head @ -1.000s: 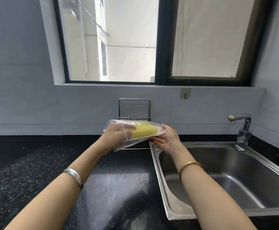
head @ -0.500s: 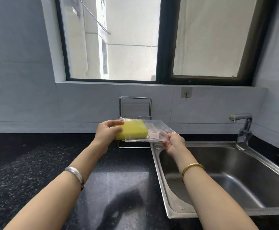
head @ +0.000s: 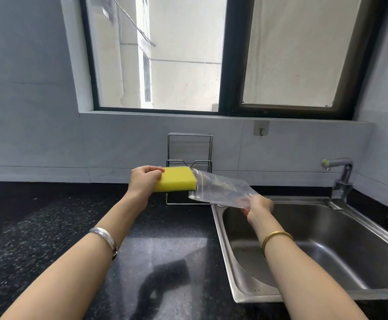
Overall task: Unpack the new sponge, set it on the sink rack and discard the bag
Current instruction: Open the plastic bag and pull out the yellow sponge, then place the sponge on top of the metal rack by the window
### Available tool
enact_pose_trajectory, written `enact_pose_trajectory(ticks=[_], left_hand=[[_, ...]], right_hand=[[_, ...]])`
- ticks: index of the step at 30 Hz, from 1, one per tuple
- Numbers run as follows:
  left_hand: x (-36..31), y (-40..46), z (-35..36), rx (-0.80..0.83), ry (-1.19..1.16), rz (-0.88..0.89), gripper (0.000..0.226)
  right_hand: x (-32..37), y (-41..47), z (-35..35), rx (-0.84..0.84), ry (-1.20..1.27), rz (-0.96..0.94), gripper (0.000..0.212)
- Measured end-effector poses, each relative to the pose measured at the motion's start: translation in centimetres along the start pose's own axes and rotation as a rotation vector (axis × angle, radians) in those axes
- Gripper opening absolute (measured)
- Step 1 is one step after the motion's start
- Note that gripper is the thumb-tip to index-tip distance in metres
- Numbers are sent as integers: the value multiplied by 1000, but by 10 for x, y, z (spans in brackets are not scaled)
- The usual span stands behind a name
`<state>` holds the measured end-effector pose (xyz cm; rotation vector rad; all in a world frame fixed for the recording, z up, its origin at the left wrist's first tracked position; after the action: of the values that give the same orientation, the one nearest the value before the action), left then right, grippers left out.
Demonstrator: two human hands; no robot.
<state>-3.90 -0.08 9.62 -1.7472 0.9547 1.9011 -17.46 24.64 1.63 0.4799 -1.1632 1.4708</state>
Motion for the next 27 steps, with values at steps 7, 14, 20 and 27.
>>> enact_pose_trajectory(ticks=[7,14,20,27], left_hand=[[4,9,-15,-133,-61,-26,13],[2,5,-4,-90,-88,-46,10],[5,5,0,-64,-86,-54,10],[3,5,5,-47,-102,-59,10]], right_hand=[[0,0,-3,-21,-80,-6,40],[-27,2,1,160,-346,20,34],[-40,-14,4,334,-666,130,27],[-51,-28,9,493,-1243,233,17]])
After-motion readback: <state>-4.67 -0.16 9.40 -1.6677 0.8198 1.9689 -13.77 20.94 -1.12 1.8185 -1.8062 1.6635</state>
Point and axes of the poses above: each hand's wrist, its own y-axis towards the middle knuckle, its own z-axis out of the palm, x = y × z, the point moved 5 cm from there along y, towards the middle knuckle, and after that the axes turned 1 degree about z, right-handed, at the moved point
